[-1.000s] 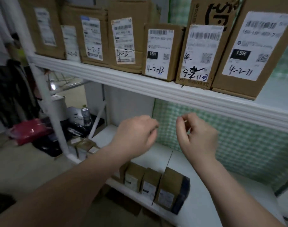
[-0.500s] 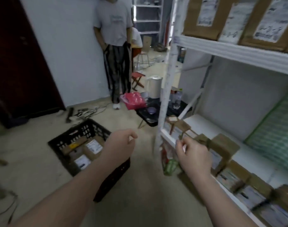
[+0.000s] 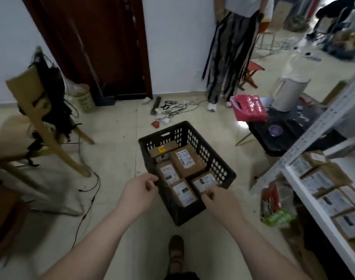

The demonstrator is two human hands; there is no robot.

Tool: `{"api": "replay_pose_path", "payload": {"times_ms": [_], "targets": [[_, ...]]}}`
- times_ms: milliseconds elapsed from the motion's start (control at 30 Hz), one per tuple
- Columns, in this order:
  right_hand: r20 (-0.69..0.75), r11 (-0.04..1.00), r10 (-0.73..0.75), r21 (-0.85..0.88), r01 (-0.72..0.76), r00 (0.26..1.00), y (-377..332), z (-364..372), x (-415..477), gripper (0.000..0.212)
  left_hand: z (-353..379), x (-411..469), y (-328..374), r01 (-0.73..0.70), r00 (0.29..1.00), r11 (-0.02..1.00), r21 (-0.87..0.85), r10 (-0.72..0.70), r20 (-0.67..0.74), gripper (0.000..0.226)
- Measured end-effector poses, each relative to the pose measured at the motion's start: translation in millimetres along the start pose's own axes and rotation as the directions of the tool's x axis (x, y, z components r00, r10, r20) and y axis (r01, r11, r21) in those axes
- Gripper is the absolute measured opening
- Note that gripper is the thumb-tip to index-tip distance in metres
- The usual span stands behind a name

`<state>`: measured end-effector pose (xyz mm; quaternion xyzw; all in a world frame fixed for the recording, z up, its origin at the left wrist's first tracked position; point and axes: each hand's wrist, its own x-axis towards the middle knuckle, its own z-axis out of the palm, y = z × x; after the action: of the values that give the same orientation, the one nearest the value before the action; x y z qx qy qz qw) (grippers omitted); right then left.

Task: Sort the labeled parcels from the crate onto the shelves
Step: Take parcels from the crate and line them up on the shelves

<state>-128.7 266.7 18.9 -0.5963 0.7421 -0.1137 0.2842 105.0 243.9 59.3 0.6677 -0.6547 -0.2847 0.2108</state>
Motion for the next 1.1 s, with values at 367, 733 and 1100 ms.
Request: {"api": "replay_pose_path", "payload": {"times_ms": [367,733,1100], "targets": [[0.368,0.980,0.195,-0.041,-0.194,0.909,-21,53,188,0.030,1,190,-38,0.101,0.973,0.988,0.115,-0.122,0.194,0.036],[0.385,0.920,0.341,0.051,-0.389,0.857,-5,56,287,0.018,43,341,-58,0.009,0.892,0.959,0.282,-0.135,0.431,0.046],[0.327,0.420,0.752,0.431,-0.798,0.573,8,101,327,0.026,137,488,-88,-0.103,0.584,0.954,0.283,-0.173,0.793,0.050]]}}
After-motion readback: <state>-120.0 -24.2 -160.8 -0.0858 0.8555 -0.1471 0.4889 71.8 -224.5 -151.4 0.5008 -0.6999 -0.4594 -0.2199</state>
